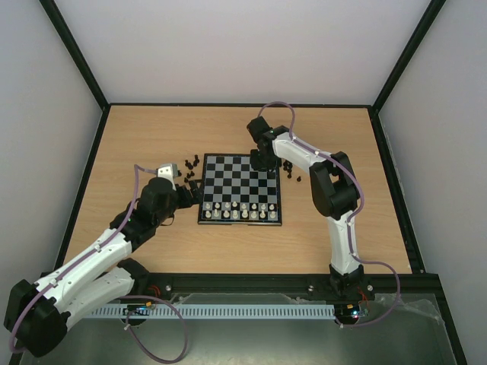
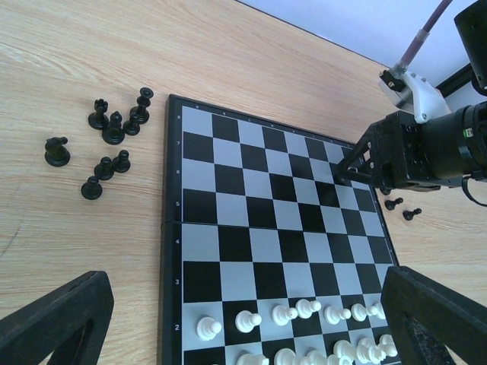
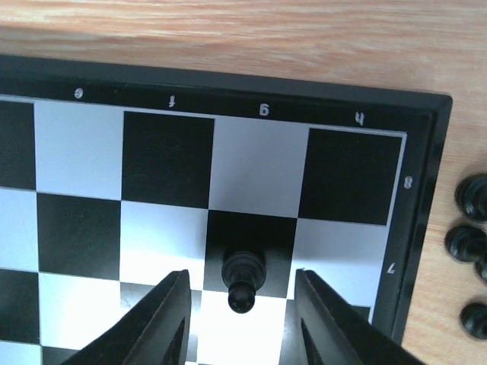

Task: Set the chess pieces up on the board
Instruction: Place the chess piece on the chessboard, then reset both arms

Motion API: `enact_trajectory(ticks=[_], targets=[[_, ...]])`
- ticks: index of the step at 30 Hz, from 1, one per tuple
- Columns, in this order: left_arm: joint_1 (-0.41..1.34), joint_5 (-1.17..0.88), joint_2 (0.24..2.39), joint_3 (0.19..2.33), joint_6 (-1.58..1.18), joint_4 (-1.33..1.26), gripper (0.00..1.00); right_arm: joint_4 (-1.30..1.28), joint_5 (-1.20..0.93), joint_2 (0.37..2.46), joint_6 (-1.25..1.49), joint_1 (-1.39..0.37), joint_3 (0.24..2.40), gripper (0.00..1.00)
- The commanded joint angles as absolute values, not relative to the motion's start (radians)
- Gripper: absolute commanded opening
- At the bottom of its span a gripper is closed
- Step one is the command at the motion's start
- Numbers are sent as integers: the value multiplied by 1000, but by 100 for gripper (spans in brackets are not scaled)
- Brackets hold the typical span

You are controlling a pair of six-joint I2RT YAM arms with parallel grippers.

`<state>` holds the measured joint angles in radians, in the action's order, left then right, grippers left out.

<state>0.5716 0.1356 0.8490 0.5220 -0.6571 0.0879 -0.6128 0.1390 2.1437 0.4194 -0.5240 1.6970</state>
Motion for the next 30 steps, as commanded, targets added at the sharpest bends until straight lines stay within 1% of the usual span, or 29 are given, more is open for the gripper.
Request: enact_trajectory(ticks=[1,2,3,7,12,21,27,30], targets=[[565,145,845,521,-654,87,99,-637,146,2093,417,-528,1697,47],[566,146,844,523,-655,89,99,-631,145,2073,417,-528,1690,52],[565,148,842,525,-654,91,99,-621,142,2053,417,-528,1680,59],[565,164,831,539,-656,104,100,-576,132,1942,415,-528,1612,99],[565,204,810,563,-658,124,99,-490,170,1754,432,-528,1439,99],[565,386,744,565,-654,167,99,-338,281,1400,437,-525,1153,99],[566,533,737,551,-681,191,100,-261,444,1184,469,-520,950,99],[565,579,749,518,-644,128,100,-186,496,1100,480,-519,846,99]])
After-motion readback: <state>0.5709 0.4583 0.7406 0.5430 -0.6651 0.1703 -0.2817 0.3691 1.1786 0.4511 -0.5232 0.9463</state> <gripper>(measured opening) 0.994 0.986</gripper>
